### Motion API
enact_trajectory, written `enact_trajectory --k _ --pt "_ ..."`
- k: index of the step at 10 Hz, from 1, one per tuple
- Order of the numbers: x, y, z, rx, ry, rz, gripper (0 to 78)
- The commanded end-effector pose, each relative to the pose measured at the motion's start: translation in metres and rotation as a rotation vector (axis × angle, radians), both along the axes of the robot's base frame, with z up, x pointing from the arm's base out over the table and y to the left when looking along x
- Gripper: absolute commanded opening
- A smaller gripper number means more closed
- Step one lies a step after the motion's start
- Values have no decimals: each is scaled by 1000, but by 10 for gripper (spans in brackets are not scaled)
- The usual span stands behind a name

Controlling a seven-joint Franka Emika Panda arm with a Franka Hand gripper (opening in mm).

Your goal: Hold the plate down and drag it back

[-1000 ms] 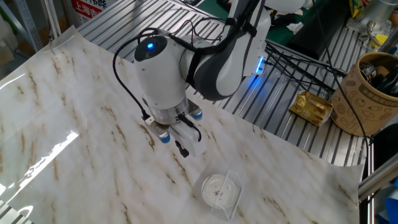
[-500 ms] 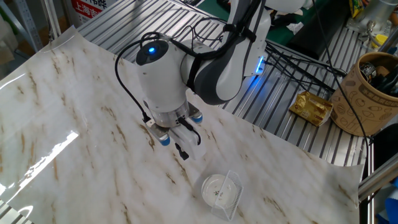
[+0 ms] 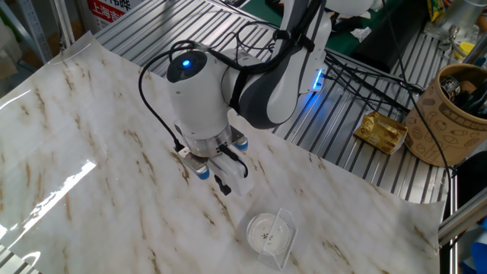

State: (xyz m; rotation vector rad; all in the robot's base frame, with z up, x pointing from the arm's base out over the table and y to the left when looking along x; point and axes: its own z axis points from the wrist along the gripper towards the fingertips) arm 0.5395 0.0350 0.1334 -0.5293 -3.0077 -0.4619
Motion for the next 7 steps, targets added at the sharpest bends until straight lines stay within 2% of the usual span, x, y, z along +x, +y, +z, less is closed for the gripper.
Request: enact_trajectory --k 1,5,7 --pt "1 0 1 0 0 47 0" --pt "1 0 0 23 8 75 0" --pt "4 16 -6 33 6 73 0"
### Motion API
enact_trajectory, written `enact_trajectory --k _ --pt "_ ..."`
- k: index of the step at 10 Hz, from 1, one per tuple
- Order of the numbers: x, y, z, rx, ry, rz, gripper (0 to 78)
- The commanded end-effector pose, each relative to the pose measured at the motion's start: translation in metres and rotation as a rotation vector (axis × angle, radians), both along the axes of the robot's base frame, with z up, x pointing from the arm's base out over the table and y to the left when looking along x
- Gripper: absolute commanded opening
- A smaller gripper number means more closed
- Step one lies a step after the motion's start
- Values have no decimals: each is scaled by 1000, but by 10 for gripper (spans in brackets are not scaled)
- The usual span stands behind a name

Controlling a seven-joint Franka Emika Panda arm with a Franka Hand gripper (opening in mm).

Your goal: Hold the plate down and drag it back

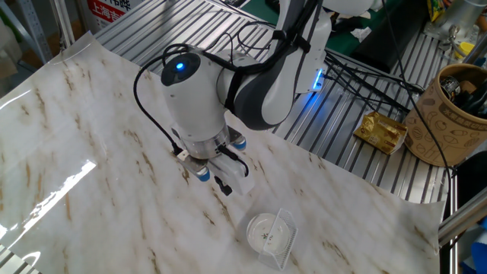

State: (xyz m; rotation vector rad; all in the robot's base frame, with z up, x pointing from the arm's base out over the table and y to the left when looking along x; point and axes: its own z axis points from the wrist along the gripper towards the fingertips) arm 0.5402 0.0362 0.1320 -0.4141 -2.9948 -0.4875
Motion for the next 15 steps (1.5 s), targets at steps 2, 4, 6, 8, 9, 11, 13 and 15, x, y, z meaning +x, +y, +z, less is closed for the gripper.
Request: enact_trajectory --k 2,4,6,8,9,11,13,15 --pt "2 37 -9 16 0 -26 0" --pt "1 49 -13 20 -3 -22 0" --pt "1 61 -22 27 -11 -27 0" --pt "2 69 -31 70 -21 -34 0" --pt "3 72 -35 70 -28 -38 0" --pt "4 73 -37 95 -31 -32 0" --pt "3 73 -38 92 -32 -27 0" --pt "3 74 -39 92 -32 -23 0"
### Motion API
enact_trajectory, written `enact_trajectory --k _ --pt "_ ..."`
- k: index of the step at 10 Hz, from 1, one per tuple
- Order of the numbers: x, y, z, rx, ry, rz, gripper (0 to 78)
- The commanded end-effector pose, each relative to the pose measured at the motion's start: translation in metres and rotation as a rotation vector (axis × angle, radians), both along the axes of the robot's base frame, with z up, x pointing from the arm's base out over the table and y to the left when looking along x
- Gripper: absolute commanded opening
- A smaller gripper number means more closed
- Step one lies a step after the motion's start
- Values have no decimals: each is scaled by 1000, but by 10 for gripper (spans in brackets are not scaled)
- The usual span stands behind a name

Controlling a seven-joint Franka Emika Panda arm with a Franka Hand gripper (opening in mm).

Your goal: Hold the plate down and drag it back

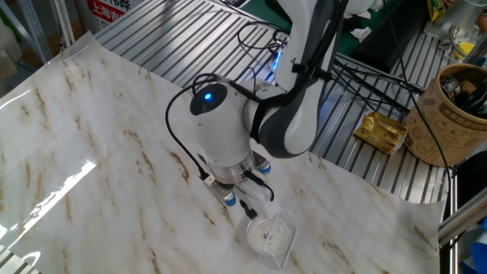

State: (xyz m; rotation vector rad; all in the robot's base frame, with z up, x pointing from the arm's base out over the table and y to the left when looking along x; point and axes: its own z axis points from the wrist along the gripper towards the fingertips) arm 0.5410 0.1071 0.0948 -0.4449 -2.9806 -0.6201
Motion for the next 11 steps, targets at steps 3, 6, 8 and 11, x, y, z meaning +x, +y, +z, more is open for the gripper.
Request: enact_trajectory --k 3,6,8,11 --pt "3 3 -3 -10 -9 10 0" --pt "3 3 -3 -13 -8 17 775" --pt "3 3 -3 -13 -8 17 775" --pt "3 3 -3 -13 -8 17 775"
